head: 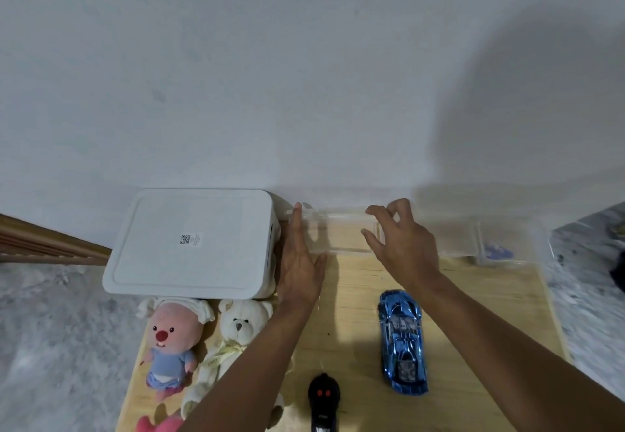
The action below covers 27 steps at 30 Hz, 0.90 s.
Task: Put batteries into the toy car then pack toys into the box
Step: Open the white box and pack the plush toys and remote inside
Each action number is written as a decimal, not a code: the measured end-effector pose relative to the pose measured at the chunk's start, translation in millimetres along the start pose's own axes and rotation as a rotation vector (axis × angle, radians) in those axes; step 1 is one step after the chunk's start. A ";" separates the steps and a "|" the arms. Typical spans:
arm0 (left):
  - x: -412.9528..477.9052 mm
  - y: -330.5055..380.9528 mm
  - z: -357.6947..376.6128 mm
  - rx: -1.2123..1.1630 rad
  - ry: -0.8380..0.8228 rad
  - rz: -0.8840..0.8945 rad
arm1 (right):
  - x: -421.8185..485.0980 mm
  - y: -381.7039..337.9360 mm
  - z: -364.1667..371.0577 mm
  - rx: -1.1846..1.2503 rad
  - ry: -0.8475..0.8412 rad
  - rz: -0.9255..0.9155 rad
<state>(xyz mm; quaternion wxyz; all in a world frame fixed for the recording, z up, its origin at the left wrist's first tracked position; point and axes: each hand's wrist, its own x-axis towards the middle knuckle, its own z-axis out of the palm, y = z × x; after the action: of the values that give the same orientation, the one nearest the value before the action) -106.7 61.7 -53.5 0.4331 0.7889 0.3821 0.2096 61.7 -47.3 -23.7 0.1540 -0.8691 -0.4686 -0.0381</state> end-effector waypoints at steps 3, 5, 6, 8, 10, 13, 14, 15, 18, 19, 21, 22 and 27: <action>0.6 1.5 -0.4 -0.003 -0.007 0.009 | -10.8 3.2 1.9 -0.055 -0.073 -0.016; -0.6 3.5 -0.6 -0.004 -0.011 0.013 | -14.3 3.0 2.9 -0.072 -0.131 -0.005; -1.2 3.2 -0.1 -0.002 -0.012 0.006 | -15.1 2.7 3.8 -0.077 -0.152 -0.001; -3.0 4.2 -0.1 0.001 -0.015 -0.003 | -16.7 2.2 5.9 -0.095 -0.182 0.006; -3.8 4.7 -0.1 0.016 -0.013 0.000 | -17.2 1.5 6.1 -0.116 -0.196 0.017; -2.5 2.7 -1.1 0.032 -0.010 -0.007 | -16.8 0.8 5.6 -0.108 -0.209 0.025; -1.7 1.6 -1.3 0.029 -0.011 -0.010 | -16.7 1.0 5.8 -0.098 -0.199 0.020; -1.2 1.6 -1.5 0.031 -0.011 -0.014 | -16.7 0.3 4.6 -0.082 -0.179 0.006; 0.6 1.2 -1.1 0.070 -0.014 -0.050 | -18.1 -5.7 -1.6 0.092 -0.085 0.003; 0.4 0.7 -0.7 0.085 -0.016 -0.061 | -19.1 -8.6 -4.8 0.173 -0.078 0.011; 0.8 -1.5 0.4 0.102 -0.014 -0.061 | -18.8 -13.9 -9.2 0.287 -0.125 -0.006; 0.9 -2.4 0.9 0.103 -0.013 -0.058 | -18.6 -15.3 -8.8 0.308 -0.175 -0.026; 0.9 -2.6 1.4 0.116 -0.011 -0.051 | -5.3 -20.2 1.0 0.560 -0.489 0.051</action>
<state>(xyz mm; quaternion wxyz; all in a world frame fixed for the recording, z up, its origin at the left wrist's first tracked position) -106.4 62.5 -56.5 0.3941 0.8038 0.4112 0.1718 42.0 -40.9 -21.1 0.2701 -0.7882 -0.4619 0.3040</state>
